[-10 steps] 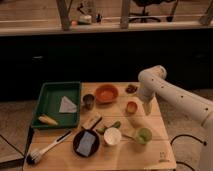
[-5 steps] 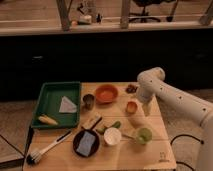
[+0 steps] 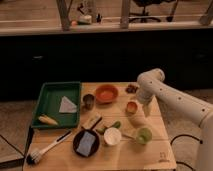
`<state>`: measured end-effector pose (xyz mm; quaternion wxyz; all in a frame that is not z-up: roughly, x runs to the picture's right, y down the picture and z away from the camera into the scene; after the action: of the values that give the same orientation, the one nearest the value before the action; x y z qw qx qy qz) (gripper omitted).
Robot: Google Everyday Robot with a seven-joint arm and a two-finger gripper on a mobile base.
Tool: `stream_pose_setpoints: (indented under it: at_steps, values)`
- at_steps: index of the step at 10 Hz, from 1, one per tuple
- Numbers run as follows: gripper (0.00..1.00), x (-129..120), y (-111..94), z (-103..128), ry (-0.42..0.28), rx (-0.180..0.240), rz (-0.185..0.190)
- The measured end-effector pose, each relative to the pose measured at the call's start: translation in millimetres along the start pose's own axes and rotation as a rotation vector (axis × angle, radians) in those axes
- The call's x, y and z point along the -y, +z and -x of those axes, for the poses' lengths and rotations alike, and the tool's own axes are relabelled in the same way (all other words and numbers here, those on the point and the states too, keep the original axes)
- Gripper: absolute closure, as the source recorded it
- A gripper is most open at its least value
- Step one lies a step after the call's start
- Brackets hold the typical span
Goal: Place apple in table surface
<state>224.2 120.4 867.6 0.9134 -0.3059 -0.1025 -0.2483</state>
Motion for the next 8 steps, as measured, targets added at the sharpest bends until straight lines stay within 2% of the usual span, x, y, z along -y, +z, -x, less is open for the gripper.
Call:
stream_pose_setpoints:
  at_steps: [8]
  values:
    - [0.2, -4.8, 7.6, -2.5, -0.027, 0.01, 0.005]
